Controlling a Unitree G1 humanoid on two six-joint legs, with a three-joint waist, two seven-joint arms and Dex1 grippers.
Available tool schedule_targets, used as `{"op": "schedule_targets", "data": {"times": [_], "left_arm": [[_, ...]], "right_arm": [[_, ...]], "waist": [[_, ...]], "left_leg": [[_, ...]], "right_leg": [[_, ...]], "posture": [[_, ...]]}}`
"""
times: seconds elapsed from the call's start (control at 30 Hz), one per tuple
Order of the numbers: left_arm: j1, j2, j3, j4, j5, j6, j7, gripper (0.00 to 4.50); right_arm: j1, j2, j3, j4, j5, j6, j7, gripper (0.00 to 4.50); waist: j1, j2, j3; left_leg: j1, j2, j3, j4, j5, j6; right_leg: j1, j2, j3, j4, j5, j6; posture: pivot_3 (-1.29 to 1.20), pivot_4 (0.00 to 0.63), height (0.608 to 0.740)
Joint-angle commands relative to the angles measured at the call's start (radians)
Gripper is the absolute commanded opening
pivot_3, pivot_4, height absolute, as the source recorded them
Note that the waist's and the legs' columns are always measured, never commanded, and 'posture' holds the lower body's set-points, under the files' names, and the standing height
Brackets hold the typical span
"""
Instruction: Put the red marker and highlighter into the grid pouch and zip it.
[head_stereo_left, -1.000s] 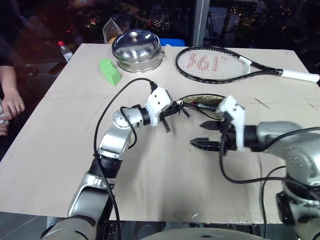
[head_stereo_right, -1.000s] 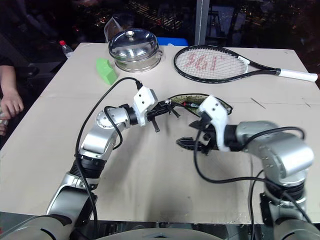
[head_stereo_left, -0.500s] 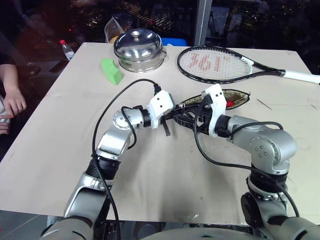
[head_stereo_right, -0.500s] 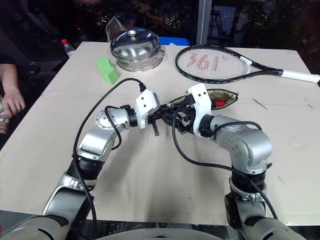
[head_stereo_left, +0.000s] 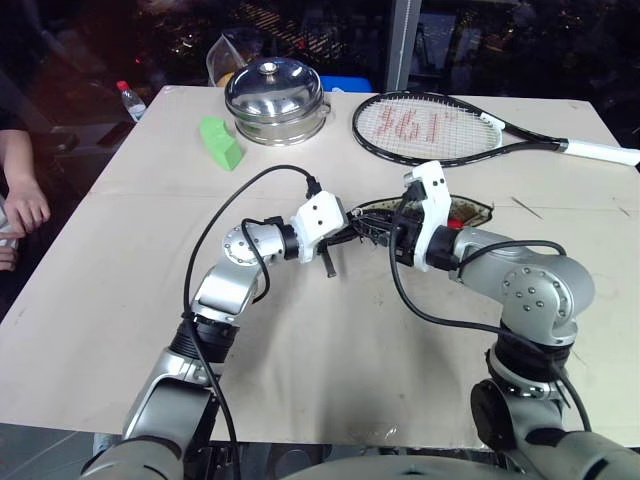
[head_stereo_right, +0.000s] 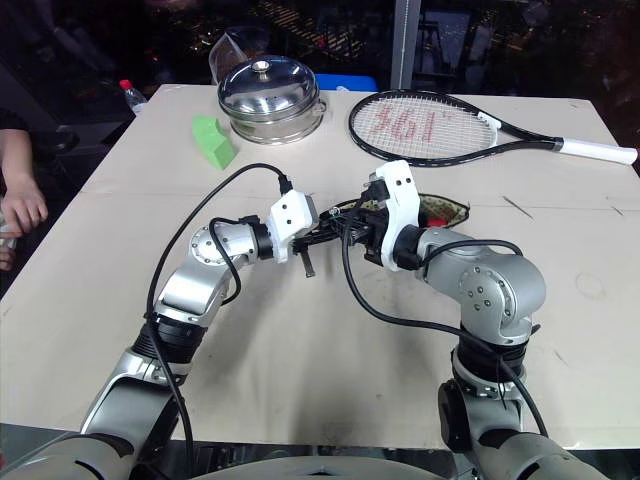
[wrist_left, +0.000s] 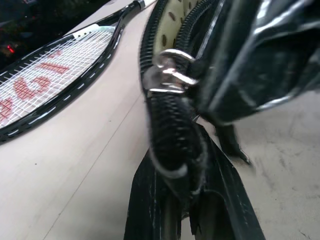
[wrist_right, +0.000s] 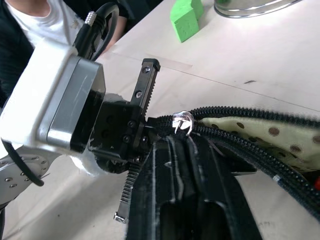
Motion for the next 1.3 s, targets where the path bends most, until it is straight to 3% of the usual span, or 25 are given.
{"op": "schedule_targets", "data": {"times": [0.03,0.13,0.3,0.47,0.67,0.77,0.8,0.83,0.97,1.07,1.13,1.3], "left_arm": [[-0.002,0.003,0.001,-0.016,0.008,-0.033,0.005,0.0],[-0.004,0.001,0.01,-0.007,0.021,-0.039,0.024,0.0],[0.005,0.022,0.021,0.028,0.051,-0.082,0.044,0.0],[0.013,0.036,0.014,0.072,0.071,-0.152,0.05,0.0],[-0.003,0.023,-0.035,0.159,0.132,-0.293,0.069,0.0],[-0.017,0.017,-0.026,0.192,0.094,-0.317,0.021,0.0],[-0.005,0.028,-0.007,0.177,0.054,-0.289,-0.008,0.68],[0.017,0.041,0.022,0.144,0.0,-0.23,-0.033,0.99],[0.146,0.125,0.12,-0.036,-0.214,0.027,-0.129,2.82],[0.326,0.236,0.269,-0.196,-0.373,0.226,-0.143,4.17],[0.438,0.292,0.356,-0.288,-0.455,0.318,-0.147,4.2],[0.715,0.377,0.536,-0.453,-0.528,0.353,-0.19,4.2]], "right_arm": [[-0.027,-0.02,-0.001,-0.041,-0.01,0.01,-0.054,0.06],[-0.023,-0.079,-0.035,-0.08,-0.046,0.035,-0.107,0.06],[0.025,-0.31,-0.152,-0.169,-0.121,0.101,-0.165,0.06],[0.118,-0.527,-0.181,-0.194,-0.154,0.11,-0.146,0.06],[0.204,-0.56,-0.152,-0.221,-0.092,0.012,-0.049,0.06],[0.294,-0.58,-0.116,-0.233,-0.074,-0.21,0.057,0.06],[0.357,-0.599,-0.121,-0.23,-0.071,-0.283,0.109,0.0],[0.433,-0.62,-0.138,-0.231,-0.067,-0.36,0.173,0.59],[0.668,-0.657,-0.25,-0.224,-0.034,-0.591,0.349,2.2],[0.873,-0.657,-0.412,-0.196,-0.015,-0.816,0.539,3.58],[0.976,-0.647,-0.494,-0.164,-0.023,-0.957,0.632,4.36],[1.134,-0.643,-0.649,-0.087,-0.012,-1.18,0.766,4.45]], "waist": [[0.0,0.0,0.0],[0.0,0.0,0.0],[0.007,0.0,0.0],[-0.001,0.0,0.0],[-0.002,0.0,0.0],[0.001,0.0,0.0],[0.002,0.0,0.0],[0.002,0.0,0.0],[-0.003,0.0,0.0],[-0.002,-0.001,0.0],[0.0,-0.001,0.0],[0.004,0.0,0.0]], "left_leg": [[0.0,0.0,0.0,0.0,0.0,0.0],[0.0,0.0,0.0,0.0,0.0,0.0],[-0.001,0.0,0.0,0.0,0.0,0.0],[0.0,-0.001,0.0,-0.002,0.0,0.0],[0.001,0.0,0.0,-0.002,0.0,0.001],[0.001,0.0,0.0,-0.002,0.0,0.001],[0.001,0.0,0.0,-0.002,0.0,0.001],[0.001,0.0,0.0,-0.002,0.0,0.001],[0.0,0.001,0.0,-0.002,0.0,0.001],[0.001,0.001,0.0,-0.002,0.0,0.001],[0.003,0.003,-0.001,-0.002,-0.001,0.001],[0.008,0.004,0.0,-0.001,-0.001,0.0]], "right_leg": [[0.0,0.0,0.0,0.0,0.0,0.0],[0.0,0.0,0.0,0.0,0.0,0.0],[0.0,-0.002,-0.001,-0.001,0.0,0.0],[0.0,-0.002,0.0,-0.001,0.0,0.0],[0.0,0.0,0.001,-0.001,-0.001,0.001],[0.0,0.0,0.001,-0.001,-0.002,0.003],[0.0,0.0,0.0,-0.001,-0.002,0.004],[0.0,0.0,0.0,-0.001,-0.002,0.004],[0.0,0.0,0.001,-0.002,-0.003,0.004],[0.0,-0.001,0.001,-0.002,-0.003,0.006],[0.003,-0.001,0.0,-0.002,-0.004,0.006],[0.006,-0.006,0.0,-0.002,-0.006,0.004]], "posture": [[0.0,0.15,0.74],[0.0,0.15,0.74],[0.0,0.15,0.74],[0.0,0.15,0.74],[0.0,0.15,0.74],[0.0,0.15,0.74],[0.0,0.15,0.74],[0.0,0.15,0.74],[0.0,0.15,0.74],[0.0,0.15,0.74],[0.0,0.15,0.74],[0.0,0.15,0.74]]}}
